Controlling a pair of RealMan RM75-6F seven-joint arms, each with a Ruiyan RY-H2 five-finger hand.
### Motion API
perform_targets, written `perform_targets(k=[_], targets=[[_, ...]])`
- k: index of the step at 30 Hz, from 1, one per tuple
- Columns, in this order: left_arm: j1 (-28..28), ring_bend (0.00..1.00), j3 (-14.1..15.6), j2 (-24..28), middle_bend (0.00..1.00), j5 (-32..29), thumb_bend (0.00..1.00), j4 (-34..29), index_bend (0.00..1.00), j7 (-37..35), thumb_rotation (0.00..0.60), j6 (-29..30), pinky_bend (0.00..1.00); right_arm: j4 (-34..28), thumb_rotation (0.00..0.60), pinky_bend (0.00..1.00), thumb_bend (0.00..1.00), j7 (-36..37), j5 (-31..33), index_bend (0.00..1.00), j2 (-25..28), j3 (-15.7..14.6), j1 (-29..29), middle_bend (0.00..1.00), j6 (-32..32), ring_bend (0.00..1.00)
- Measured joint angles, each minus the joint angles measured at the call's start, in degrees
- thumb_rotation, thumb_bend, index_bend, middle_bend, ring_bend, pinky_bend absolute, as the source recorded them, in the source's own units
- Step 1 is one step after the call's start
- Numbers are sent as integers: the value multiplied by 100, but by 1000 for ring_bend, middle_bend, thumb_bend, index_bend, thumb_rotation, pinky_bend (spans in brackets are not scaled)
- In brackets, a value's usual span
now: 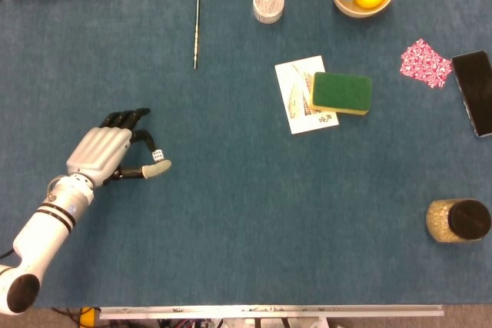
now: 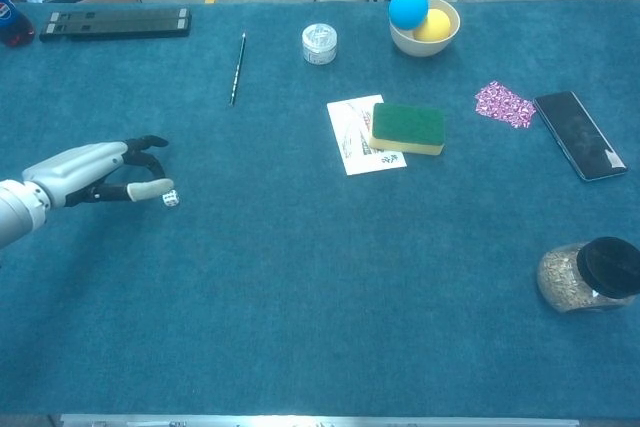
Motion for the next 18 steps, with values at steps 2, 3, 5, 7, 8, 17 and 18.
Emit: perform_targets(k=[2, 3, 5, 7, 8, 17, 18], targets=[[10, 0, -19, 38, 39, 29, 36, -58, 383, 27, 76, 59, 0, 2, 600, 183, 288, 1, -9, 320, 1, -3, 3, 215, -6, 105], [9, 0, -32, 58, 39, 37, 36, -85, 383, 37, 77, 73, 0, 2, 600, 183, 288, -1, -10, 320, -2, -2, 5, 215, -8, 105], [2, 0, -61, 111, 40, 57, 36, -151, 383, 67, 75, 100, 0, 1, 600, 183, 288, -1, -7, 320, -9, -1, 8, 215, -15, 105], [-8, 0, -95, 165, 39, 75, 36, -207, 383, 96, 77, 135, 0, 6, 600, 183, 288, -4, -4, 320, -17, 4, 16, 215, -25, 105], [-12, 0, -110, 186, 39, 75, 36, -223, 383, 108, 78, 147, 0, 6, 600, 183, 288, -7, -4, 320, -20, 6, 21, 215, -29, 105], [94, 0, -273, 368, 43, 80, 36, -327, 349, 59, 120, 547, 0, 4, 600, 183, 287, -38, 44, 320, -15, 35, 50, 215, -73, 105], [126, 0, -293, 400, 43, 86, 36, -344, 335, 29, 134, 623, 0, 8, 600, 183, 287, -43, 50, 320, -16, 37, 50, 215, -75, 105]])
